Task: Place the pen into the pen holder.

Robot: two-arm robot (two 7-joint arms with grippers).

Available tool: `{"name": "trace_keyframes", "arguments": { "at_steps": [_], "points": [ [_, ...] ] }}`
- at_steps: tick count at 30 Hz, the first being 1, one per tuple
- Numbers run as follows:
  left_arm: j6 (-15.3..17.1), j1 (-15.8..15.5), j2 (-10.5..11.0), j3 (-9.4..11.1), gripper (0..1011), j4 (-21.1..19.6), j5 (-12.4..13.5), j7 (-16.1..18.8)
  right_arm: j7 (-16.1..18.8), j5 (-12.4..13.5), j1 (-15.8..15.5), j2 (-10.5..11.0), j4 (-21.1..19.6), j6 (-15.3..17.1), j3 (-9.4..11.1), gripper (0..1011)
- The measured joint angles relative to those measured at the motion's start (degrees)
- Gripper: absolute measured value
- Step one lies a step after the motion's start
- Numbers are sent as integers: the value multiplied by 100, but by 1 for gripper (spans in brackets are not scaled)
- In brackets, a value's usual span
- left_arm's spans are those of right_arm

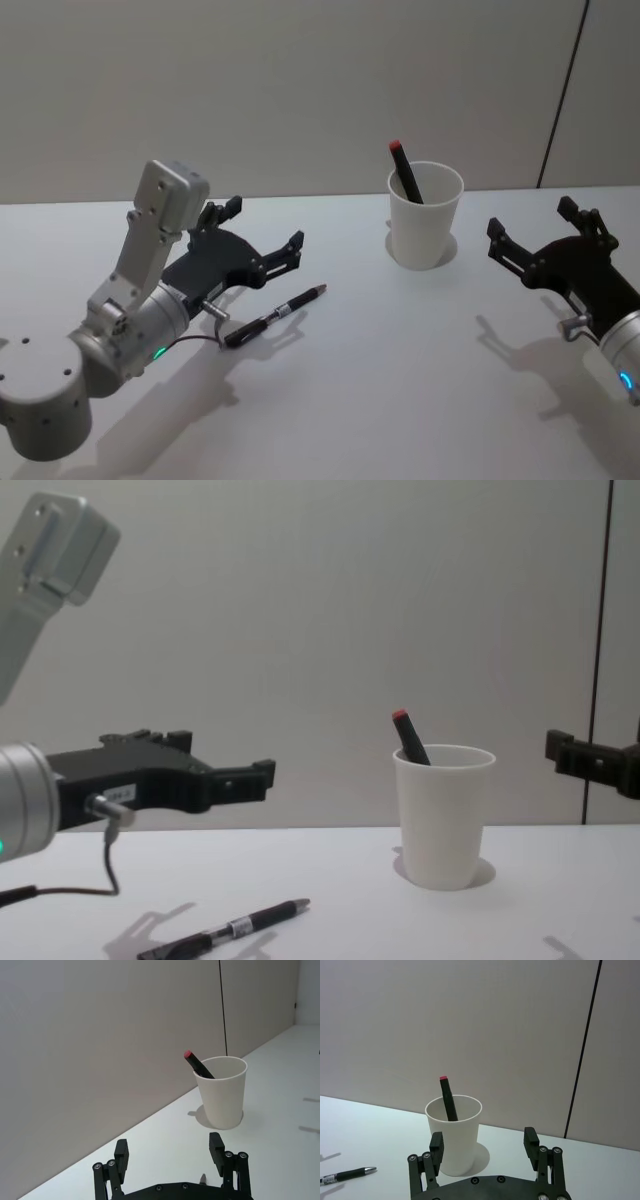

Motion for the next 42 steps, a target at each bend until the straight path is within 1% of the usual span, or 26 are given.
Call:
{"name": "trace_keyframes", "arguments": {
  "at_steps": [4, 7, 8, 11, 13, 14, 16, 17, 18, 20, 21, 23, 24, 26, 27, 31, 34, 42],
  "points": [
    [94, 22, 98, -48, 1001, -18, -56, -189, -1, 0, 0, 0, 0, 0, 0, 1002],
    [189, 25, 185, -90, 1001, -24, -90, -429, -1, 0, 0, 0, 0, 0, 0, 1002],
    [189, 25, 185, -90, 1001, -24, -90, -429, -1, 0, 0, 0, 0, 1, 0, 1002],
    [294, 4, 244, -117, 1001, -13, -99, -704, -1, 0, 0, 0, 0, 0, 0, 1002],
    [338, -13, 261, -124, 1001, 0, -99, -815, -1, 0, 0, 0, 0, 0, 0, 1002],
    [388, -41, 280, -133, 1001, 22, -99, -954, -1, 0, 0, 0, 0, 0, 0, 1002],
    [436, -65, 292, -139, 1001, 46, -98, -1069, -1, 0, 0, 0, 0, 1, 0, 1002],
    [494, -93, 301, -142, 1001, 70, -94, -1205, -1, 0, 0, 0, 0, 1, 0, 1002],
    [494, -93, 301, -142, 1001, 70, -94, -1205, -1, 0, 0, 0, 0, 1, 0, 1002],
    [577, -142, 309, -144, 1001, 115, -82, -1380, -1, 0, 0, 0, 0, 0, 0, 1002],
    [638, -173, 310, -145, 1001, 147, -71, -1509, -1, 0, 0, 0, 0, 0, 0, 1002],
    [698, -211, 310, -145, 1001, 188, -56, -1624, -1, 0, 0, 0, 0, 0, 0, 1002],
    [763, -251, 308, -144, 1001, 232, -35, -1743, -1, 0, 0, 0, 0, 0, 0, 1002],
    [819, -293, 300, -141, 1001, 280, -13, -1832, -1, 0, 0, 0, 0, 0, 0, 1002],
    [871, -335, 286, -134, 1001, 331, 16, -1946, -1, 0, 0, 0, 0, 1, 0, 1002],
    [982, -430, 247, -114, 1001, 446, 89, -2124, -1, 0, 0, 0, 0, 1, 0, 1002],
    [1105, -557, 184, -80, 1001, 596, 195, -2291, -1, 0, 0, 0, 0, 0, 0, 1002],
    [1327, -745, 53, -16, 1001, 869, 332, -2411, -1, 0, 0, 0, 0, 1, 0, 1002]
  ]
}}
